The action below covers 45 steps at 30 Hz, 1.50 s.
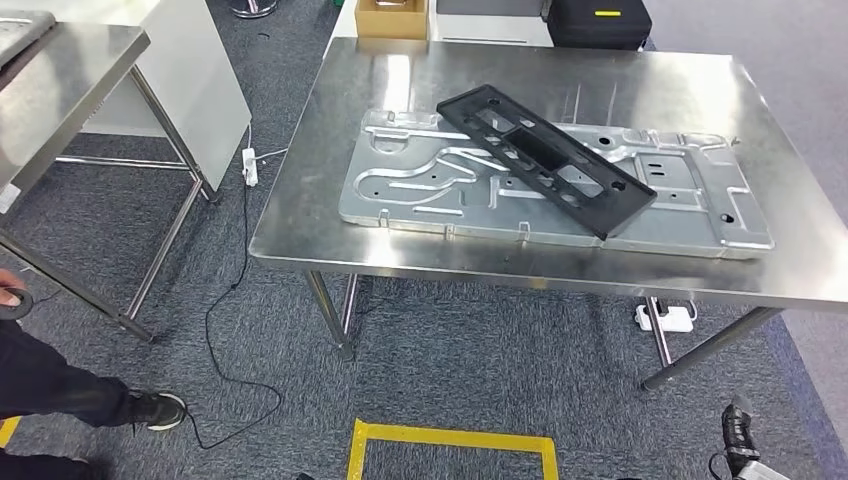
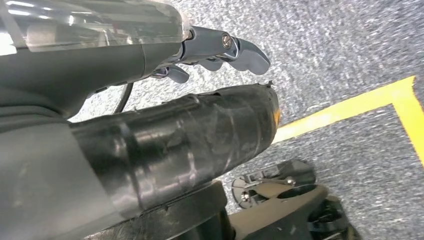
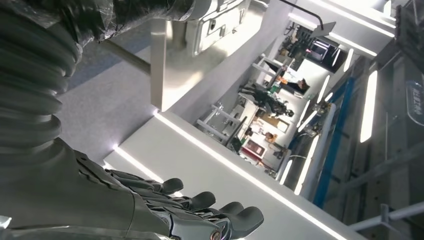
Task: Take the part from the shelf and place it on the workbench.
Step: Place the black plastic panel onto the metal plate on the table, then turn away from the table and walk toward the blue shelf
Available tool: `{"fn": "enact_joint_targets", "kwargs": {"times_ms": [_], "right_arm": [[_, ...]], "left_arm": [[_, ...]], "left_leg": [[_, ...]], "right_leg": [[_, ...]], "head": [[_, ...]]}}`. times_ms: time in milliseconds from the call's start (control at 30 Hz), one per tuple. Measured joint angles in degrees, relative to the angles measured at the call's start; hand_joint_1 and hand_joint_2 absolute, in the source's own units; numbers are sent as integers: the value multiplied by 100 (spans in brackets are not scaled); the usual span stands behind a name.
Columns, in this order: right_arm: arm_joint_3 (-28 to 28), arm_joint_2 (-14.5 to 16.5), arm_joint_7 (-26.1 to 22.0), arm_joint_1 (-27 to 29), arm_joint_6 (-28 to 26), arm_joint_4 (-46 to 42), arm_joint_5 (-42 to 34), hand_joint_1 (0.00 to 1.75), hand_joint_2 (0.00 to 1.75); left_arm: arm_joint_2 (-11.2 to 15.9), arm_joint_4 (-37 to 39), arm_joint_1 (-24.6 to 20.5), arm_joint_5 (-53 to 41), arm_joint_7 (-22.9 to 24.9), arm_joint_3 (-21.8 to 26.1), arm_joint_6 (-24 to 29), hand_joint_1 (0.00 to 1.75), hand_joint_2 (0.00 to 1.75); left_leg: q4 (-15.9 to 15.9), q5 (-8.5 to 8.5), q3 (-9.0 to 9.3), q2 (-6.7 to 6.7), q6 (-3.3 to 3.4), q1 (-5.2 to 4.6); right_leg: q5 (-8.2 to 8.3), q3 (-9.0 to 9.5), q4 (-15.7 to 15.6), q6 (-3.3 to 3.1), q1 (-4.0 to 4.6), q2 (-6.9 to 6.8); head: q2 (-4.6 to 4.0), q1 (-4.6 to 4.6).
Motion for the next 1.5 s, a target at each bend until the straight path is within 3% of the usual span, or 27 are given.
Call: {"fn": "enact_joint_targets", "kwargs": {"times_ms": [67, 133, 200, 267, 300, 333, 367, 433, 500, 567, 633, 667, 767, 800, 833, 867, 933, 1000, 1067, 1133, 1167, 1267, 1300, 1333, 1400, 1433, 1500], "right_arm": [[-37, 53, -25, 6, 39, 1, -2, 0, 175], [-57, 92, -34, 4, 59, 3, 3, 0, 175], [-61, 130, -37, 0, 80, 4, 5, 0, 175], [-62, 157, -37, 2, 103, 8, 9, 0, 175], [-63, 163, -37, 3, 114, 13, 11, 0, 175], [-63, 165, -37, 2, 120, 20, 13, 0, 175], [-65, 168, -37, 2, 125, 28, 15, 0, 175], [-68, 177, -35, 2, 125, 39, 18, 0, 175], [-73, 181, -35, 1, 122, 39, 20, 0, 175], [-76, 188, -35, -2, 120, 39, 22, 0, 175], [-85, 194, -34, 2, 120, 39, 22, 0, 175], [-96, 195, -33, 8, 120, 40, 21, 0, 175], [-124, 198, -22, 18, 121, 43, 21, 0, 175], [-132, 200, -18, 18, 122, 46, 21, 0, 175], [-141, 201, -13, 19, 127, 51, 22, 0, 175], [-151, 202, -2, 19, 133, 56, 27, 0, 175], [-167, 206, 31, 19, 148, 66, 49, 0, 175], [-182, 212, 61, 12, 154, 70, 79, 0, 175], [-200, 219, 81, 10, 162, 83, 97, 0, 175], [-219, 227, 103, 12, 177, 107, 103, 0, 175], [-227, 235, 112, 11, 184, 118, 107, 0, 175], [-258, 266, 151, 8, 190, 161, 141, 0, 175], [-284, 271, 178, 4, 193, 187, 162, 0, 175], [-319, 272, 213, -5, 198, 222, 192, 0, 175], [-421, 273, 287, -41, 220, 332, 277, 0, 175], [-483, 275, 321, -68, 233, 404, 321, 0, 175], [-634, 288, 365, -133, 250, 572, 397, 0, 175]], "left_arm": [[1, 0, 1, 0, -1, 2, 7, 0, 0], [6, 0, 11, 2, -4, 7, 11, 0, 0], [10, 0, 26, 5, -13, 11, 10, 0, 0], [10, 0, 29, 9, -26, 11, 9, 0, 0], [10, 0, 29, 11, -34, 11, 9, 0, 0], [10, 0, 29, 14, -42, 11, 9, 0, 0], [10, 0, 29, 15, -48, 11, 9, 0, 0], [10, 0, 25, 16, -56, 12, 10, 0, 0], [10, 0, 16, 17, -64, 12, 11, 0, 0], [10, 0, 8, 17, -68, 13, 11, 0, 0], [9, 0, 12, 17, -60, 15, 11, 0, 0], [8, 0, 15, 17, -54, 16, 11, 0, 0], [5, 0, 16, 12, -42, 19, 13, 0, 0], [4, 0, 16, 9, -41, 20, 13, 0, 0], [4, 0, 17, 6, -38, 21, 13, 0, 0], [4, 0, 17, 5, -36, 21, 13, 0, 0], [3, 0, 18, 5, -32, 25, 13, 0, 0], [-1, 0, 19, 8, -24, 30, 13, 0, 0], [-7, 0, 16, 10, -17, 37, 13, 0, 0], [-9, 0, 17, 11, -10, 51, 13, 0, 0], [-10, 0, 20, 11, -7, 58, 12, 0, 0], [-9, 0, 40, 4, 1, 70, 5, 0, 0], [-9, 0, 44, 2, 1, 73, 2, 0, 0], [-9, 0, 43, 0, 1, 76, 1, 0, 0], [-8, 0, 41, -3, 1, 81, -2, 0, 0], [-8, 0, 40, -8, 1, 84, -2, 0, 0], [-7, 0, 28, -19, 1, 85, -3, 0, 0]], "left_leg": [[3, 78, -19, -3, -70, 8], [47, 37, -57, -18, -143, 26], [392, -402, -181, -36, -209, 48], [1060, -960, -336, -42, -259, 77], [1363, -1074, -364, -41, -279, 91], [1530, -1038, -322, -41, -295, 105], [1511, -890, -193, -40, -308, 117], [913, -579, 328, -42, -323, 137], [88, -613, 879, -55, -291, 124], [-280, -719, 1066, -65, -214, 88], [-295, -636, 980, -46, -108, 85], [-301, -571, 917, -30, -49, 88], [-301, -373, 683, 9, 61, 71], [-288, -315, 606, 17, 72, 56], [-267, -260, 522, 24, 77, 40], [-238, -211, 435, 28, 77, 27], [-165, -127, 265, 25, 64, 10], [-96, -63, 150, 15, 26, -10], [-70, 7, 105, 13, -35, -9], [-56, 41, 75, 2, -105, 2], [13, -58, 35, -10, -137, 8], [767, -840, -183, -36, -228, 51], [1110, -1041, -244, -36, -253, 68], [1365, -1096, -258, -36, -273, 81], [1375, -836, -50, -35, -291, 99], [1097, -651, 190, -36, -290, 104], [247, -577, 787, -39, -259, 95]], "right_leg": [[-41, 85, -219, -54, 38, 1], [69, 6, -255, -135, 18, -18], [212, -129, -288, -214, -16, -37], [347, -306, -281, -235, -13, -42], [414, -397, -273, -227, -13, -46], [481, -487, -259, -214, -15, -51], [541, -579, -239, -197, -22, -56], [637, -738, -179, -149, -39, -61], [718, -837, -120, -81, -39, -61], [810, -863, -114, -5, -31, -67], [845, -899, -118, 65, -42, -62], [723, -949, -38, 88, -50, -54], [-101, -1193, 808, 115, -60, -38], [-269, -1247, 1153, 118, -54, -37], [-296, -1244, 1390, 114, -44, -36], [-195, -1161, 1446, 100, -35, -35], [99, -691, 960, 35, -5, -31], [102, -110, 139, -49, 44, -30], [-8, 118, -277, -99, 86, -29], [67, 64, -348, -144, 72, -38], [129, 16, -370, -182, 57, -48], [321, -197, -391, -258, 32, -67], [383, -285, -380, -256, 32, -69], [443, -378, -363, -245, 33, -73], [553, -565, -310, -221, 28, -80], [601, -647, -277, -205, 25, -81], [682, -772, -208, -155, 32, -78]], "head": [[0, 3], [0, 11], [0, -1], [0, -14], [0, -14], [0, -14], [0, -15], [0, -16], [0, -14], [0, -11], [0, -7], [0, -4], [0, -1], [0, -2], [0, -2], [0, -2], [0, -3], [0, -4], [0, -6], [0, -3], [0, -6], [0, -21], [0, -23], [0, -23], [0, -24], [0, -25], [0, -23]]}}
